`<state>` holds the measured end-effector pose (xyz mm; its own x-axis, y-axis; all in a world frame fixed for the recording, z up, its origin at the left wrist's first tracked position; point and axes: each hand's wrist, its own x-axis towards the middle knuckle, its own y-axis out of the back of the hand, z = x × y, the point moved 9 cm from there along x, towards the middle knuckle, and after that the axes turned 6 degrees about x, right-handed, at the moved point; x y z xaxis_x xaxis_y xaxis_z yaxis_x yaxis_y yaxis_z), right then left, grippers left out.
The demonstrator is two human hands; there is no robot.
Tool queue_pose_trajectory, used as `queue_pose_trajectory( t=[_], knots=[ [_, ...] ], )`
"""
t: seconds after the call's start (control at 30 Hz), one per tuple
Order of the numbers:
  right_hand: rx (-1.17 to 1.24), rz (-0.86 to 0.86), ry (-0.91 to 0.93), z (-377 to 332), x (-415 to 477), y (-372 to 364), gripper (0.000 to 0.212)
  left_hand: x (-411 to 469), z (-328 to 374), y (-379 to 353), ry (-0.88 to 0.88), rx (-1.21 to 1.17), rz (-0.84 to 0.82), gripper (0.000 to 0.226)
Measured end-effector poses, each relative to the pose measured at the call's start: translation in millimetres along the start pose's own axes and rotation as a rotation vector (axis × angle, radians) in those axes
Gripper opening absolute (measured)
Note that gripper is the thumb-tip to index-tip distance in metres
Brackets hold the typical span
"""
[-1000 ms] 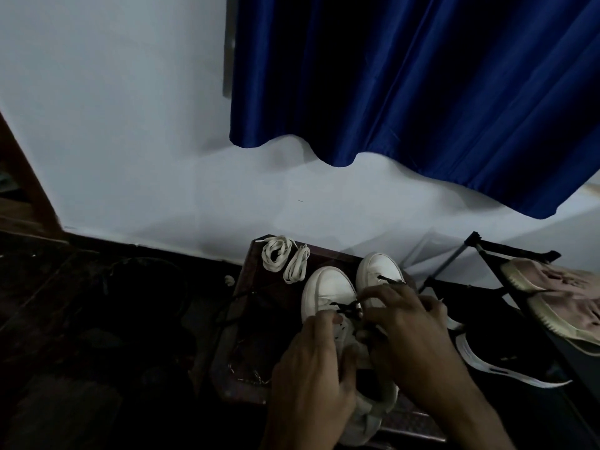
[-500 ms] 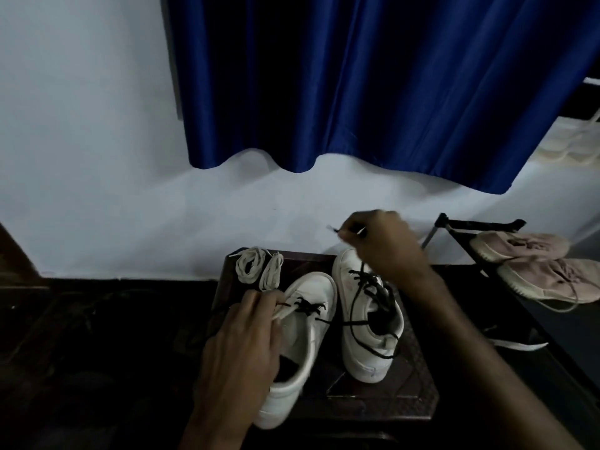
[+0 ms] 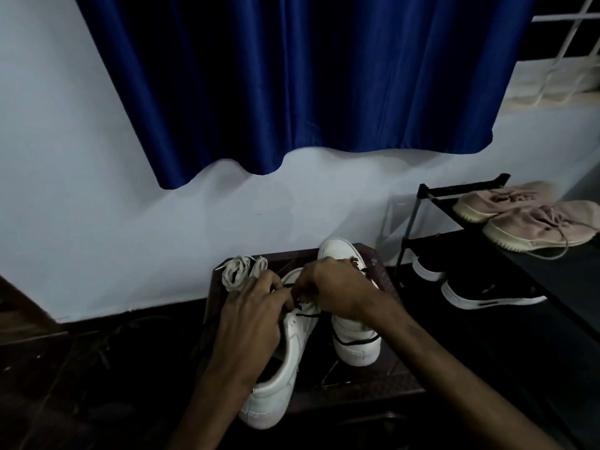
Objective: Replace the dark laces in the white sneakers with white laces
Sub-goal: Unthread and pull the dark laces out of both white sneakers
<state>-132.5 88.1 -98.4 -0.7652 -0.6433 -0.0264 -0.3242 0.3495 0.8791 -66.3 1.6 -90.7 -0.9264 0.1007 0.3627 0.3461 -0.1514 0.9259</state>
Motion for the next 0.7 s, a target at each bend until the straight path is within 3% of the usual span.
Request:
queue_pose_trajectory(
  t=[0.1,0.2,0.3,0.37,0.43,0.5,0.6,0.7],
  knots=[
    [-0.051,0.008,-0.005,1,1,-1,0.023,0,-2,5,-0.002,0.013,0.032,0.026],
    [-0.092,0.035,-0.020,1,3,-2,0.023,-8,-31,10,0.261,-0.178,0.099,0.021],
    [-0.081,0.022,-0.040,4,6,-5,0.022,-22,-66,-12,0.666,-0.851,0.190,0.018],
    [-0.083,0.004,-0.050,5,9,-5,0.019,-28,-65,-37,0.919,-1.293,0.130,0.015],
    [-0.079,-0.024,-0.058,7,9,-6,0.017,-23,-58,-41,0.936,-1.423,0.055,0.014],
    [-0.079,-0.037,-0.055,8,9,-7,0.016,-11,-54,-20,0.704,-1.188,-0.012,0.014],
    [-0.046,-0.020,-0.058,13,10,-8,0.014,8,-27,13,0.156,-0.341,-0.202,0.019],
    [-0.028,-0.015,-0.064,17,11,-10,0.013,16,-2,17,-0.104,0.073,-0.336,0.022]
  ],
)
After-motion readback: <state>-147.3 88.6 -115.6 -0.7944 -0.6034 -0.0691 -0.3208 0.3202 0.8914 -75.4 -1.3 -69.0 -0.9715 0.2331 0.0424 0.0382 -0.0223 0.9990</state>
